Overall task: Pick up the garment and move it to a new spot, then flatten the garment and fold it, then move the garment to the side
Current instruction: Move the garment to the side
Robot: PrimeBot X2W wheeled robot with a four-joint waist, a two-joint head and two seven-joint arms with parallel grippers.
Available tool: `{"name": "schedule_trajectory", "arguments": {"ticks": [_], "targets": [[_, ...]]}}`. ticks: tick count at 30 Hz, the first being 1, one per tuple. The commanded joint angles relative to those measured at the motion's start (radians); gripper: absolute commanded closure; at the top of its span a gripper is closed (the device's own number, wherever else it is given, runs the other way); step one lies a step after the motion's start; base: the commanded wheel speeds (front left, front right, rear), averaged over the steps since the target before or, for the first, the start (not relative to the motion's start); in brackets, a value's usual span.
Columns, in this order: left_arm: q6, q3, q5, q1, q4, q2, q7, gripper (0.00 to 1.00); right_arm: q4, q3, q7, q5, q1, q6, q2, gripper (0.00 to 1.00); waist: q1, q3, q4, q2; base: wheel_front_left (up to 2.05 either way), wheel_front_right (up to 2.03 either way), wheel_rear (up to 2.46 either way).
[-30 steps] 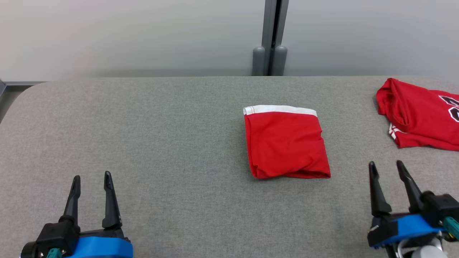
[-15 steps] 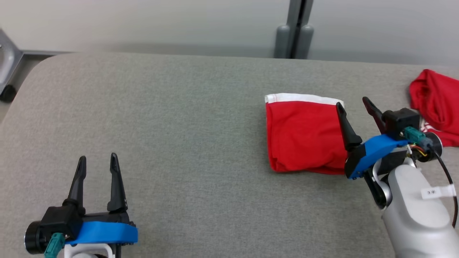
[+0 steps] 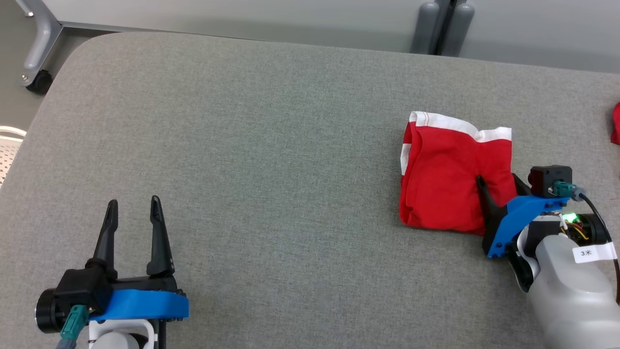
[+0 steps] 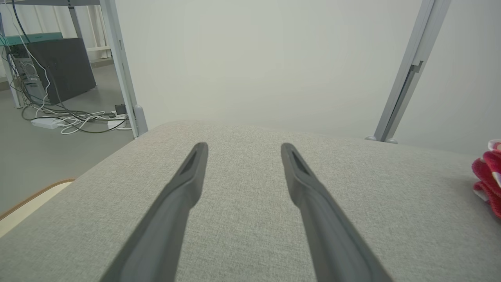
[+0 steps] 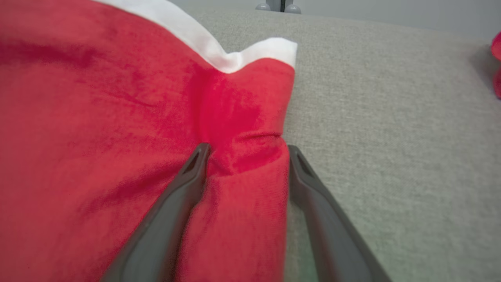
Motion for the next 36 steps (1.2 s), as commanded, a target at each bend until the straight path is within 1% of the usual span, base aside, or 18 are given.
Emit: {"name": "schedule_trajectory", "arguments": {"ticks": [1, 3, 5, 7, 8, 9, 11, 13, 15, 16, 18, 20, 23, 27, 30, 36], "targets": [[0.005, -0.003, -0.005, -0.006, -0.001, -0.001, -0.002, 0.00, 0.048, -0.008, -0.006, 0.005, -0.004, 0.000, 0.004, 0.00, -0.0001, 0.001, 0.001, -0.0002, 0.00, 0.00, 0.00], [0.008, -0.004, -0.003, -0.004, -0.003, -0.001, -0.002, 0.00, 0.086, -0.019, -0.017, 0.010, -0.003, 0.000, 0.008, 0.00, -0.0001, 0.000, -0.003, -0.0002, 0.00, 0.00, 0.00], [0.009, -0.003, -0.005, -0.004, -0.002, -0.001, -0.002, 0.00, 0.113, -0.017, -0.022, 0.021, 0.001, 0.000, 0.035, 0.00, -0.0001, 0.000, -0.007, -0.0002, 0.00, 0.00, 0.00], [0.009, -0.005, -0.005, -0.007, 0.002, -0.001, -0.002, 0.00, 0.136, -0.001, -0.001, 0.038, 0.009, 0.001, 0.062, 0.00, -0.0001, 0.000, -0.011, -0.0002, 0.00, 0.00, 0.00], [0.009, -0.006, -0.007, -0.012, 0.004, -0.001, -0.002, 0.00, 0.139, 0.005, -0.004, 0.052, 0.008, 0.002, 0.075, 0.56, -0.0001, 0.000, -0.012, -0.0002, 0.00, 0.00, 0.00], [0.008, -0.006, -0.010, -0.016, 0.006, -0.001, -0.002, 0.00, 0.136, 0.011, -0.015, 0.067, 0.003, 0.002, 0.083, 1.00, -0.0001, 0.002, -0.014, -0.0002, 0.00, 0.00, 0.00], [0.008, -0.006, -0.012, -0.020, 0.006, -0.001, -0.002, 0.00, 0.130, 0.020, -0.025, 0.075, -0.005, 0.002, 0.084, 1.00, -0.0001, 0.004, -0.017, -0.0002, 0.00, 0.00, 0.00], [0.005, -0.004, -0.013, -0.025, 0.003, -0.001, -0.002, 0.00, 0.105, 0.038, -0.051, 0.081, -0.035, 0.000, 0.065, 1.00, -0.0001, 0.009, -0.022, -0.0002, 0.00, 0.00, 0.00], [0.004, -0.001, -0.014, -0.033, -0.006, -0.002, -0.002, 0.00, 0.064, 0.082, -0.079, 0.063, -0.087, 0.000, 0.024, 1.00, -0.0001, 0.024, -0.032, -0.0002, 0.00, 0.00, 0.00], [0.004, -0.001, -0.014, -0.033, -0.006, -0.002, -0.002, 0.00, 0.064, 0.082, -0.079, 0.063, -0.087, 0.000, 0.024, 1.00, -0.0001, 0.024, -0.032, -0.0002, 0.00, 0.00, 0.00], [0.003, 0.002, -0.012, -0.044, -0.014, -0.001, -0.002, 0.00, 0.037, 0.124, -0.089, 0.043, -0.121, 0.000, -0.007, 1.00, -0.0001, 0.041, -0.043, -0.0002, 0.00, 0.00, 0.00], [0.000, 0.004, -0.007, -0.052, -0.027, -0.002, -0.002, 0.00, 0.020, 0.175, -0.090, 0.019, -0.152, 0.000, -0.034, 1.00, -0.0001, 0.062, -0.059, -0.0002, 0.00, 0.00, 0.00], [-0.004, 0.011, 0.003, -0.069, -0.047, -0.001, -0.002, 0.00, 0.006, 0.241, -0.093, 0.011, -0.215, 0.000, -0.095, 1.00, -0.0001, 0.101, -0.092, -0.0002, 0.00, 0.00, 0.00], [-0.010, 0.029, 0.021, -0.093, -0.080, -0.001, -0.002, 0.00, -0.009, 0.308, -0.093, 0.048, -0.294, 0.000, -0.173, 1.00, -0.0001, 0.161, -0.149, -0.0002, 0.00, 0.00, 0.00], [-0.017, 0.039, 0.040, -0.113, -0.109, 0.000, -0.002, 0.00, -0.027, 0.338, -0.094, 0.098, -0.351, 0.000, -0.232, 1.00, -0.0001, 0.209, -0.200, -0.0002, 0.00, 0.00, 0.00], [-0.027, 0.058, 0.074, -0.150, -0.163, 0.024, -0.002, 0.00, -0.066, 0.376, -0.083, 0.213, -0.436, 0.000, -0.355, 1.00, -0.0001, 0.297, -0.292, -0.0002, 0.00, 0.00, 0.00]]}}
